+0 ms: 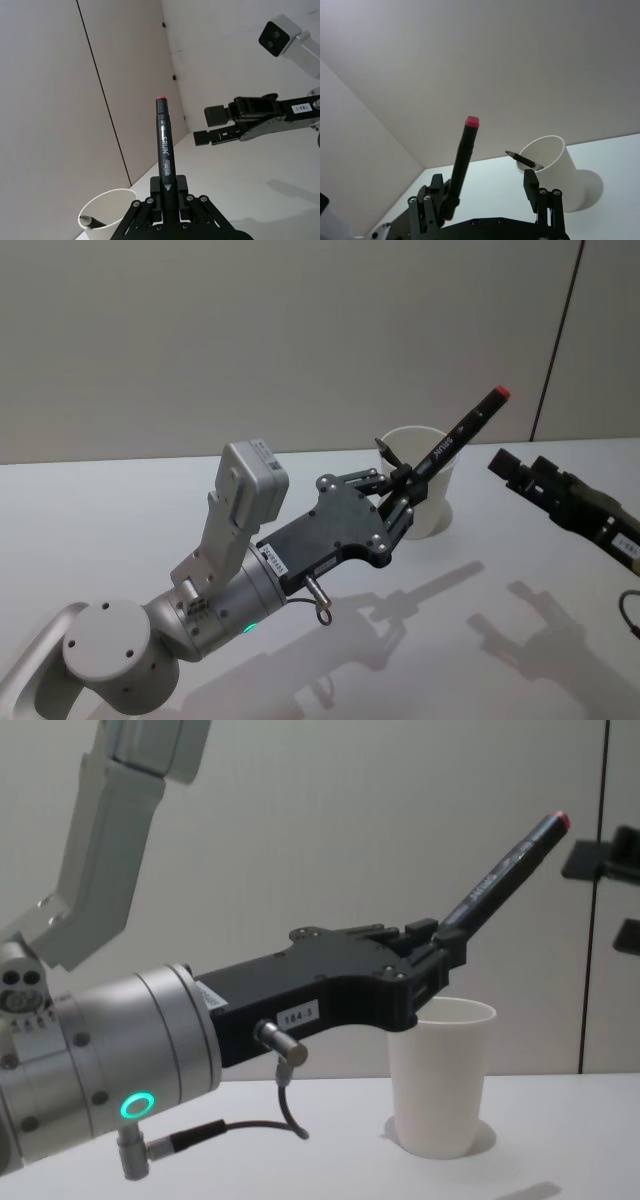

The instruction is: Place the pen into the pen holder.

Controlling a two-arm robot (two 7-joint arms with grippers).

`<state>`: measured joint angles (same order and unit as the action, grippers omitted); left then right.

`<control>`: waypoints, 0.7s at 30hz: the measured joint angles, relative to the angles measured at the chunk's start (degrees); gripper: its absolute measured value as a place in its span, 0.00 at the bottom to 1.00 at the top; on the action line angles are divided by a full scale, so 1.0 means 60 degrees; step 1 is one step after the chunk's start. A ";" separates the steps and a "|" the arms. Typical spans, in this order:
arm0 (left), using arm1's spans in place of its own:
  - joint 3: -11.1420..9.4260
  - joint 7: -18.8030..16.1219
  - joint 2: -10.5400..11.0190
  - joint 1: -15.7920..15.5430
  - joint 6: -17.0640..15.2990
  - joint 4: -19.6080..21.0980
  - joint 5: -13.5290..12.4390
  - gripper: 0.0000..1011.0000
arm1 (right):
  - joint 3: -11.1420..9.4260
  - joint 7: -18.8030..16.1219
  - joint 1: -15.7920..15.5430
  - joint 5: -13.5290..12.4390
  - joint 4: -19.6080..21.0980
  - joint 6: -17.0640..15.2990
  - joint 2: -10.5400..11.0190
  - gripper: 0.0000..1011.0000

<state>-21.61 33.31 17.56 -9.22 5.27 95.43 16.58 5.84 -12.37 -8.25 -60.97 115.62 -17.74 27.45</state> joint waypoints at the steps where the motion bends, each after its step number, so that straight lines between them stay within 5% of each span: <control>1: -0.0001 0.0000 0.0000 0.0000 0.0000 0.0000 0.0000 0.18 | 0.0019 0.0026 0.0034 -0.0088 0.0000 -0.0031 -0.0043 0.99; 8: 0.0000 0.0004 0.0000 0.0000 0.0000 0.0000 0.0001 0.18 | 0.0242 0.0446 0.0389 -0.0912 -0.0042 -0.0382 -0.0426 0.99; 21: 0.0000 0.0004 0.0000 0.0000 0.0000 0.0000 0.0001 0.18 | 0.0600 0.0984 0.0820 -0.1164 -0.0233 -0.0537 -0.0863 0.99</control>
<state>-21.61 33.33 17.56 -9.22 5.27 95.43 16.58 9.44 -6.47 -3.33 -67.95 114.22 -20.96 22.27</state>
